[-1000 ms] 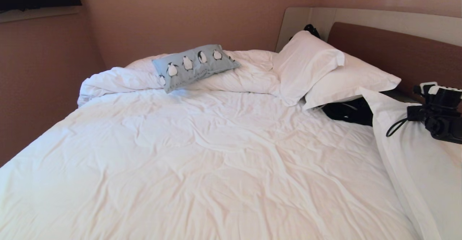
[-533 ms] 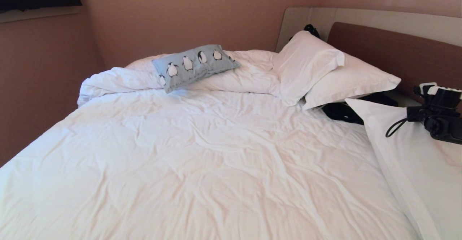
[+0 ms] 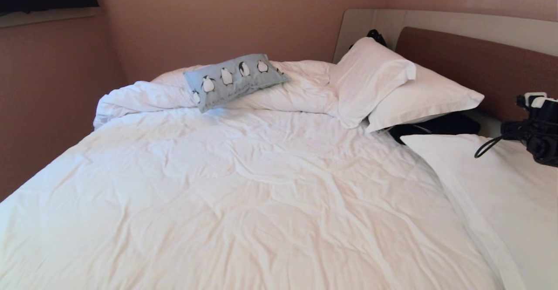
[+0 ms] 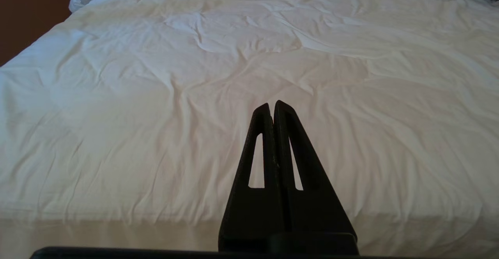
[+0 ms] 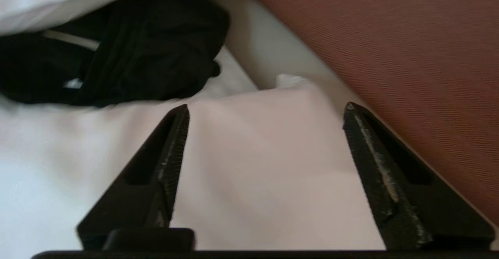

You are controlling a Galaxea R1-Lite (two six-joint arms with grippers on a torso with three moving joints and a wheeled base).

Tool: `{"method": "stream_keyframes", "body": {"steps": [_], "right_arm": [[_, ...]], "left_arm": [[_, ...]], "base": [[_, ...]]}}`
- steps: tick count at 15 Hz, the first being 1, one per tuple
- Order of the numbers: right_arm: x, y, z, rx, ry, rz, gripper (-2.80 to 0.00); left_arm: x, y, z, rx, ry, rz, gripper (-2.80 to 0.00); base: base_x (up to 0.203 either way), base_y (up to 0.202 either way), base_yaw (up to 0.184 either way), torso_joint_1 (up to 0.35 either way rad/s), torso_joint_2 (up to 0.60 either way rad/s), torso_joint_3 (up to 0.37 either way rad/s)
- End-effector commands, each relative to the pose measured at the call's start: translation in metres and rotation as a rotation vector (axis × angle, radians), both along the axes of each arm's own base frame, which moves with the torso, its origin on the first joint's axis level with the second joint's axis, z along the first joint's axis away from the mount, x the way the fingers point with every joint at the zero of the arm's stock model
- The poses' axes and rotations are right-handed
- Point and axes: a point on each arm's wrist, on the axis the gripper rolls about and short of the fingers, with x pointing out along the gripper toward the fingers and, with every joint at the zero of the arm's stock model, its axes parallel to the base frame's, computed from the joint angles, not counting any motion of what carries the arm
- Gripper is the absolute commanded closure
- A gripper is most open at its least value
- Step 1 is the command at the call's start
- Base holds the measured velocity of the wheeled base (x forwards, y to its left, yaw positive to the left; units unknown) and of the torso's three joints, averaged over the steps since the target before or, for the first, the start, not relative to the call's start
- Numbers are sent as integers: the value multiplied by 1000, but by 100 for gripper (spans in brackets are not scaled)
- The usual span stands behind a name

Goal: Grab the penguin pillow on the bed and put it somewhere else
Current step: Place the pillow at the bedside

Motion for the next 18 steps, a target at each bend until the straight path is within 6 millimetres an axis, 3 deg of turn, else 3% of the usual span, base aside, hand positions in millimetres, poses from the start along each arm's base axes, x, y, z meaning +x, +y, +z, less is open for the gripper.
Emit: {"method": "stream_keyframes", "body": {"steps": [1, 5, 7, 8, 9, 13, 18], "right_arm": [[-18, -7, 25, 85, -20, 87, -280], [-70, -27, 49, 328, 116, 341, -280], [-88, -33, 58, 350, 143, 425, -280], [-89, -33, 57, 348, 150, 430, -22], [-88, -34, 54, 347, 158, 431, 0], [-96, -29, 54, 306, 232, 447, 0], [-160, -49, 61, 210, 505, 439, 0]], "left_arm": [[0, 0, 0, 1, 0, 0, 0], [0, 0, 0, 1, 0, 0, 0], [0, 0, 0, -1, 0, 0, 0], [0, 0, 0, 1, 1, 0, 0], [0, 0, 0, -1, 0, 0, 0], [0, 0, 0, 1, 0, 0, 0], [0, 0, 0, 1, 1, 0, 0]], "base": [[0, 0, 0, 0, 0, 0], [0, 0, 0, 0, 0, 0], [0, 0, 0, 0, 0, 0], [0, 0, 0, 0, 0, 0], [0, 0, 0, 0, 0, 0], [0, 0, 0, 0, 0, 0], [0, 0, 0, 0, 0, 0]]}}
